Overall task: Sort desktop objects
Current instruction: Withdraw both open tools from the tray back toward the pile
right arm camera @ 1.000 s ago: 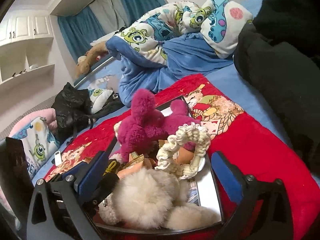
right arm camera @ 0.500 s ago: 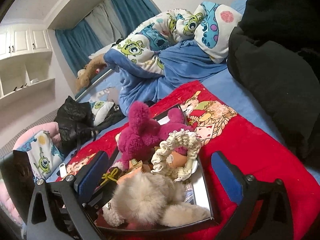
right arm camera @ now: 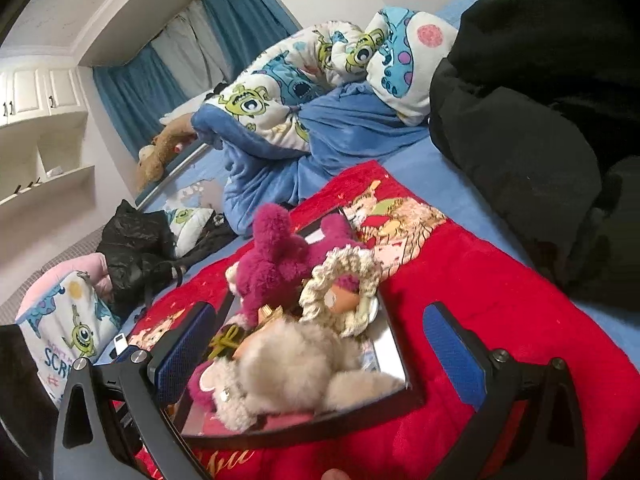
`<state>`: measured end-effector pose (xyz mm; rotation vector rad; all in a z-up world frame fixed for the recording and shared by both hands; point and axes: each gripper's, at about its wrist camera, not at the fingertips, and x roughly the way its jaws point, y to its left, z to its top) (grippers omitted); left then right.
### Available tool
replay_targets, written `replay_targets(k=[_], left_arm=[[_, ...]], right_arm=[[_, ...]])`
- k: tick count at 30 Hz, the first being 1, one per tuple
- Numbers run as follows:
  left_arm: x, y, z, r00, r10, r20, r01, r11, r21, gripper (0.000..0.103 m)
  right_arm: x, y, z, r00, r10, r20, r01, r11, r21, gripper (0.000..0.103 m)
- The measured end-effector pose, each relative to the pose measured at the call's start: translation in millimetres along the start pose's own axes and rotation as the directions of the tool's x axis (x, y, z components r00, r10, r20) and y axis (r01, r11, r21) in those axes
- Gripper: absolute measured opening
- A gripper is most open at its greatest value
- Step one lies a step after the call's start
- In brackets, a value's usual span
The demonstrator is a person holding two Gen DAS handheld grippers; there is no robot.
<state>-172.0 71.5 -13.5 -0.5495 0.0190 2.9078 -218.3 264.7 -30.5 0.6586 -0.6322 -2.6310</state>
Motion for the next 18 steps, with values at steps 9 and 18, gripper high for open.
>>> replay_targets(k=[9,18], left_arm=[[-42.8,3.9,-4.3,0.999,-0.009,-0.034,0.008,1.0,-0.023,0.103],[-86.9,42.9,-5.1,0.994,0.107,-0.021,-0.108,0.993,-0.038,0.103]], right_arm=[[-27.3,40.2,5.5,1.0,-0.024,0.002,0.024,0.995,-0.096,0.103],[-36.8,77.8,-6.7,0.998,-0.063,0.028,0.064,0.998,-0.031,0.103]])
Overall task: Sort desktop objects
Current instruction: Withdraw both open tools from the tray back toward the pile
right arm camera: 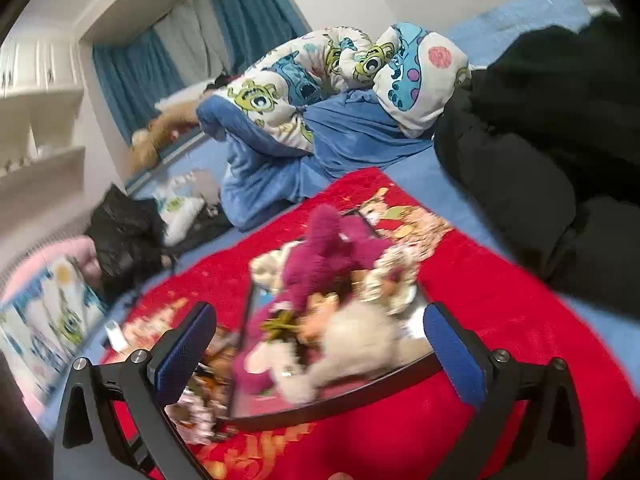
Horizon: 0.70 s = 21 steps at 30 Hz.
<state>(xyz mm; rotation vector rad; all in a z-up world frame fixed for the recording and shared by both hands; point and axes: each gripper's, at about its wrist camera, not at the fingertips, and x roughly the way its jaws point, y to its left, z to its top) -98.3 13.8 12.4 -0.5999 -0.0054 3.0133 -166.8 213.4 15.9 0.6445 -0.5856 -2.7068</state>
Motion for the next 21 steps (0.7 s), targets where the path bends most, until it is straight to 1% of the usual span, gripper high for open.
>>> replay_targets(k=[3,5,8,11,14,16,18,21], left_arm=[[-14.2,22.2,-2.4,0.999,0.038,-0.001,-0.038,0.999,-0.01,0.103],[-22.7,37.1,-4.5,0.998,0.066,-0.001,-0.066,0.998,-0.019,0.103],[-36.3,61.0,-7.9,0.995,0.103,-0.002,-0.103,0.994,-0.044,0.103],[-46.9,78.3,-11.8,0.993,0.119,-0.005,-0.119,0.99,-0.071,0.103],[-55.7,92.1,-16.7,0.99,0.14,-0.008,-0.14,0.986,-0.088,0.103],[-59.0,97.0,-19.7,0.989,0.15,-0.01,-0.15,0.985,-0.089,0.103],[-59.7,101.3,-23.6,0.989,0.145,-0.012,-0.146,0.985,-0.089,0.103],[-54.5,105.9,-29.6,0.989,0.148,-0.021,-0.149,0.986,-0.08,0.103]], right_arm=[[-3.3,18.7,-7.1,1.0,0.009,0.014,-0.008,0.999,-0.046,0.103],[-4.2,34.6,-13.5,1.0,0.002,0.018,0.0,0.993,-0.115,0.103],[-1.7,54.3,-21.0,1.0,-0.014,0.017,0.016,0.985,-0.172,0.103],[3.0,70.7,-28.0,0.999,0.027,-0.022,-0.031,0.982,-0.186,0.103],[4.5,88.2,-39.0,0.997,0.075,-0.03,-0.08,0.974,-0.212,0.103],[8.5,98.7,-46.6,0.99,0.124,-0.066,-0.136,0.965,-0.223,0.103],[11.4,103.9,-52.0,0.982,0.166,-0.089,-0.182,0.96,-0.215,0.103],[17.9,108.2,-56.9,0.974,0.199,-0.104,-0.217,0.951,-0.219,0.103]])
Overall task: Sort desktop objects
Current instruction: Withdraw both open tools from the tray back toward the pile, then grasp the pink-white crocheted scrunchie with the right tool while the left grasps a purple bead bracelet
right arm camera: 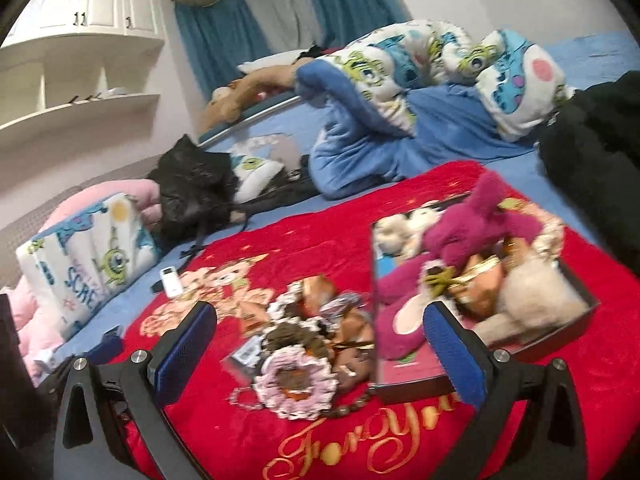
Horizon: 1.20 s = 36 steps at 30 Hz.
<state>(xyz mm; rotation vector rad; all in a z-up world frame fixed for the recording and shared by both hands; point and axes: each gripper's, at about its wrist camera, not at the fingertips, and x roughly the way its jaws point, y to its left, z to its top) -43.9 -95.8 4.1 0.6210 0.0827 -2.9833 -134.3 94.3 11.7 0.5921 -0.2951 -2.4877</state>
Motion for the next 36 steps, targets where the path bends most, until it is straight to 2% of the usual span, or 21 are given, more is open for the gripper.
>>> replay_targets(k=[1,3,6,8,11,15,20,23,28,30,36], left_arm=[[4.1,-0.2,-1.4,1.0,0.004,-0.005,-0.004,1.0,0.004,0.103],[14.7,1.6,-5.8,1.0,0.015,-0.025,-0.014,1.0,0.012,0.103],[31.5,3.4,-11.4,0.998,0.021,-0.052,-0.02,1.0,0.012,0.103],[45.7,4.5,-14.8,0.995,0.052,-0.084,-0.05,0.999,0.022,0.103],[71.0,9.4,-22.3,0.986,0.076,-0.148,-0.074,0.997,0.022,0.103],[103.5,18.3,-30.7,0.961,0.067,-0.269,-0.072,0.997,-0.009,0.103],[128.0,23.1,-41.9,0.927,0.077,-0.366,-0.091,0.996,-0.021,0.103],[139.5,24.3,-47.9,0.908,0.093,-0.409,-0.11,0.994,-0.018,0.103],[137.9,22.4,-50.6,0.911,0.105,-0.4,-0.12,0.993,-0.014,0.103],[137.0,23.5,-51.5,0.911,0.097,-0.401,-0.116,0.993,-0.022,0.103],[136.9,24.4,-52.9,0.911,0.082,-0.404,-0.103,0.994,-0.032,0.103]], right_arm=[[2.9,0.9,-0.3,1.0,0.008,-0.006,-0.008,1.0,-0.012,0.103],[7.7,3.7,-2.2,1.0,0.017,-0.017,-0.018,0.999,-0.044,0.092],[18.2,4.2,-6.5,0.998,0.027,-0.049,-0.031,0.995,-0.092,0.087],[23.0,2.3,-11.8,0.997,0.031,-0.069,-0.039,0.993,-0.109,0.08],[34.9,-2.2,-16.5,0.994,0.027,-0.103,-0.039,0.991,-0.124,0.078],[51.0,-6.5,-20.4,0.989,0.027,-0.144,-0.045,0.992,-0.121,0.078],[62.7,-8.6,-25.9,0.982,0.036,-0.186,-0.061,0.99,-0.129,0.078],[66.3,-11.7,-27.9,0.979,0.039,-0.198,-0.063,0.991,-0.114,0.074],[68.3,-13.7,-31.4,0.978,0.029,-0.205,-0.052,0.993,-0.108,0.063],[67.2,-12.2,-31.5,0.977,0.049,-0.206,-0.073,0.991,-0.111,0.053],[70.6,0.6,-39.4,0.97,0.06,-0.236,-0.103,0.979,-0.174,0.048]])
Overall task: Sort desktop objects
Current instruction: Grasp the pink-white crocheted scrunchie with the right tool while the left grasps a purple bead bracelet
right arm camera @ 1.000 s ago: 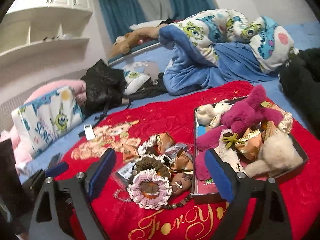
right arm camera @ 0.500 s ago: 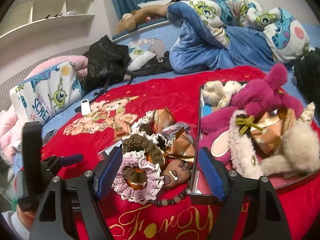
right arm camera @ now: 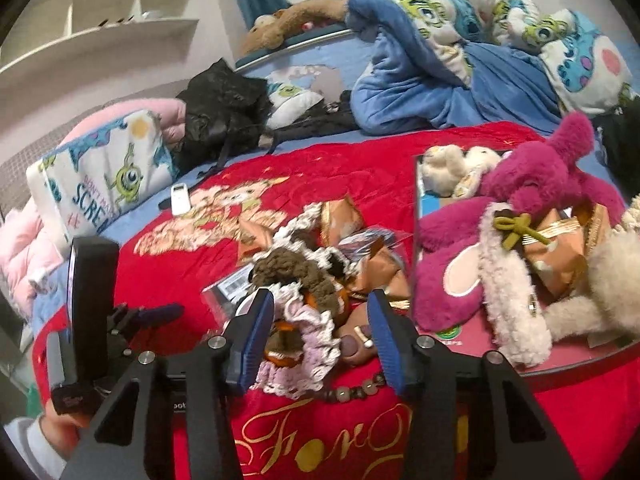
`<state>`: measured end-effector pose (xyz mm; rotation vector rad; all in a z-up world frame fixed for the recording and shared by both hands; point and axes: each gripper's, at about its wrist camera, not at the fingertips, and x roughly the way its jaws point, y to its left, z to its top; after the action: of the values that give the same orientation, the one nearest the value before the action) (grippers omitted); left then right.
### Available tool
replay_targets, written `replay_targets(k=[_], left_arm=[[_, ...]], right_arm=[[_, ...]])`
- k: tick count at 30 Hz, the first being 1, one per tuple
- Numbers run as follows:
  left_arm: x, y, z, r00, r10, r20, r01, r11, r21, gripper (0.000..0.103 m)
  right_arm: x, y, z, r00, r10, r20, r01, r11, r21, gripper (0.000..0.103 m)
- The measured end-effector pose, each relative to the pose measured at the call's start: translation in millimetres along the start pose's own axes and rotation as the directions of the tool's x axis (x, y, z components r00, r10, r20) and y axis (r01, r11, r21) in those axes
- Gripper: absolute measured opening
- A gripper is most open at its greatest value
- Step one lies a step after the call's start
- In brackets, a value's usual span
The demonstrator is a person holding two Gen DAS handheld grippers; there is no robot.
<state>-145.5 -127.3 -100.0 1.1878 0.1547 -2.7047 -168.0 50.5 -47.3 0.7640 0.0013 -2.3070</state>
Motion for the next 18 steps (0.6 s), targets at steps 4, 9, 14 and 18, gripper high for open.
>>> replay_targets(k=[4,9,14,18], left_arm=[[-0.1,-1.8,-1.0,1.0,0.001,0.001,-0.001,1.0,0.009,0.103],[-5.9,-5.9,-3.5,0.999,-0.008,0.031,0.007,1.0,0.03,0.086],[-15.9,-8.6,-8.0,0.996,-0.053,0.075,0.05,0.998,0.046,0.046],[-23.7,-7.8,-13.5,0.991,-0.084,0.101,0.081,0.996,0.036,0.027]], right_arm=[[8.0,4.2,-2.8,0.999,-0.03,-0.037,0.029,0.999,-0.021,0.037],[15.7,0.5,-5.9,0.997,-0.026,-0.068,0.025,1.0,-0.009,0.021],[14.3,0.6,-7.3,0.997,-0.046,-0.067,0.046,0.999,-0.004,0.014],[1.8,14.0,-7.5,0.989,-0.15,0.006,0.15,0.987,-0.061,0.013]])
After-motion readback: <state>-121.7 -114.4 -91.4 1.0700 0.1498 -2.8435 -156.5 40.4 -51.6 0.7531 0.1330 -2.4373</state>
